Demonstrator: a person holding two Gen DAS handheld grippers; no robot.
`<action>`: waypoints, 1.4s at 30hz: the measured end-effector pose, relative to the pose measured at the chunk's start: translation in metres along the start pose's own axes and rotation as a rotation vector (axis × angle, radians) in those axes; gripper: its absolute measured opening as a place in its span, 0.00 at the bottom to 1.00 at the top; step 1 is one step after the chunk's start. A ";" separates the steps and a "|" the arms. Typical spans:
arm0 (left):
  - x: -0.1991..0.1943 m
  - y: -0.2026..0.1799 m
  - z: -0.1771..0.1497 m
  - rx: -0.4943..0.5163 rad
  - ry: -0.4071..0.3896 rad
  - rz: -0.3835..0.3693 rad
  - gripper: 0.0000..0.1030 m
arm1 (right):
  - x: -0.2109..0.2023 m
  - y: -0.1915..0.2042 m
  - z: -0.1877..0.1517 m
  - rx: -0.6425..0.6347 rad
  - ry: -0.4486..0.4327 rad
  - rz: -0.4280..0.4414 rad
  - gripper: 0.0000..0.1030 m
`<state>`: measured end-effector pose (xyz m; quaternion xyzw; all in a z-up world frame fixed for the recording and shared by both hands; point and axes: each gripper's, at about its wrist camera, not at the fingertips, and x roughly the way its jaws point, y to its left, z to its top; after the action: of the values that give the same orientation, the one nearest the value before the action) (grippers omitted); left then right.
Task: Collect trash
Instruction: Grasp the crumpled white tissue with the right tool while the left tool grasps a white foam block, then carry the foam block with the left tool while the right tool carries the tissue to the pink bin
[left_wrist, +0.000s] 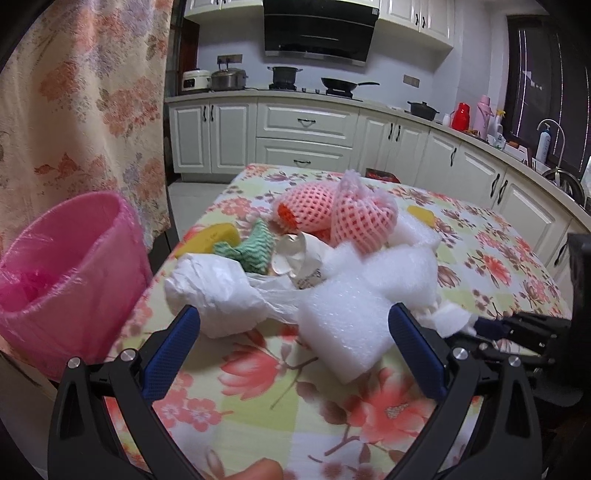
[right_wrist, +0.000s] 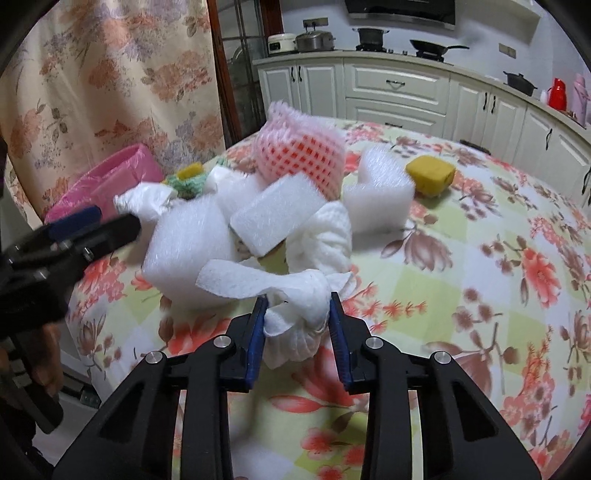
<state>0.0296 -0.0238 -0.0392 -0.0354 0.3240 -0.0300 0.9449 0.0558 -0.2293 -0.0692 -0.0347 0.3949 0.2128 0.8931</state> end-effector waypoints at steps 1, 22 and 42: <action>0.002 -0.002 0.000 -0.001 0.008 -0.007 0.96 | -0.004 -0.002 0.002 0.004 -0.011 -0.003 0.31; 0.040 -0.037 -0.002 -0.013 0.171 -0.096 0.60 | -0.040 -0.039 0.016 0.070 -0.114 -0.073 0.31; -0.037 0.007 0.042 -0.058 -0.009 -0.103 0.59 | -0.057 -0.004 0.054 0.014 -0.182 -0.065 0.31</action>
<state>0.0265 -0.0121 0.0158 -0.0798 0.3183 -0.0691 0.9421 0.0607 -0.2406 0.0078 -0.0219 0.3124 0.1832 0.9318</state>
